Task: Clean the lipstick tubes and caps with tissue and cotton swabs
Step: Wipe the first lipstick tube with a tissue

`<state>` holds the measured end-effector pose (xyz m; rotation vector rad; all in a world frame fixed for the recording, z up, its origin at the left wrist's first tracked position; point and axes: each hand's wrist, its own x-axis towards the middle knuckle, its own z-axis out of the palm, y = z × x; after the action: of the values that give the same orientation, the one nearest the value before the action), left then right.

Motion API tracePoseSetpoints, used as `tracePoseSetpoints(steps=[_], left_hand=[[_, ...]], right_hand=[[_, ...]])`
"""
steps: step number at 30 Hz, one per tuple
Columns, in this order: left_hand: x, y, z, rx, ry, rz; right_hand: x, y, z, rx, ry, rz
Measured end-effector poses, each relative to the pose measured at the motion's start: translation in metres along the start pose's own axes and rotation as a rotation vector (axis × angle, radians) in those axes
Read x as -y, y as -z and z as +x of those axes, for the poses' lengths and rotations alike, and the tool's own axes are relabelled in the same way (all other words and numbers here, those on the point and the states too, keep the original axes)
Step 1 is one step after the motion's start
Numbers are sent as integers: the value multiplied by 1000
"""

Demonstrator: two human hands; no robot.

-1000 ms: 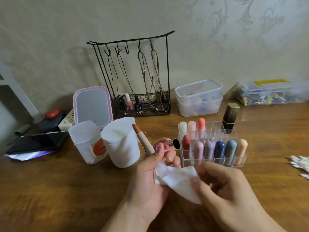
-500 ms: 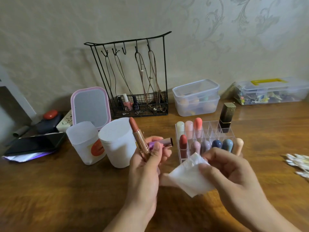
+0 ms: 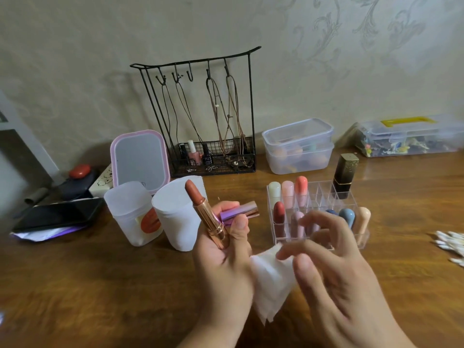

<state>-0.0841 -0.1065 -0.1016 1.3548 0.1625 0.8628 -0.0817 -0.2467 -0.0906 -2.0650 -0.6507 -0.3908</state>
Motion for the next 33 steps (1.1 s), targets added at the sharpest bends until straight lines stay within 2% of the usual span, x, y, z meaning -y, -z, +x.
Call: tracePoseSetpoints(steps=[4, 5, 11, 14, 17, 23, 26, 30, 33], left_hand=[[-5, -2, -1, 15, -24, -17], [-5, -2, -2, 26, -45, -1], [0, -3, -3, 65, -26, 27], [5, -4, -5, 80, 1, 79], [7, -4, -3, 101, 51, 44], [-2, 0, -1, 245, 244, -182], [-3, 0, -1, 274, 299, -208], [-6, 1, -1, 309, 358, -224], [-7, 3, -1, 338, 384, -211]], right_hand=[[0, -7, -1, 165, -25, -61], [-2, -8, -1, 161, -21, -55], [-2, -4, 1, 84, -122, 324], [2, -6, 1, 198, -169, 439], [1, -4, -1, 283, -119, 518], [0, 12, 6, 102, -143, 799], [-6, 24, 12, 130, -220, 966], [-7, 31, 15, 48, -190, 746], [-7, 30, 17, 43, -212, 773]])
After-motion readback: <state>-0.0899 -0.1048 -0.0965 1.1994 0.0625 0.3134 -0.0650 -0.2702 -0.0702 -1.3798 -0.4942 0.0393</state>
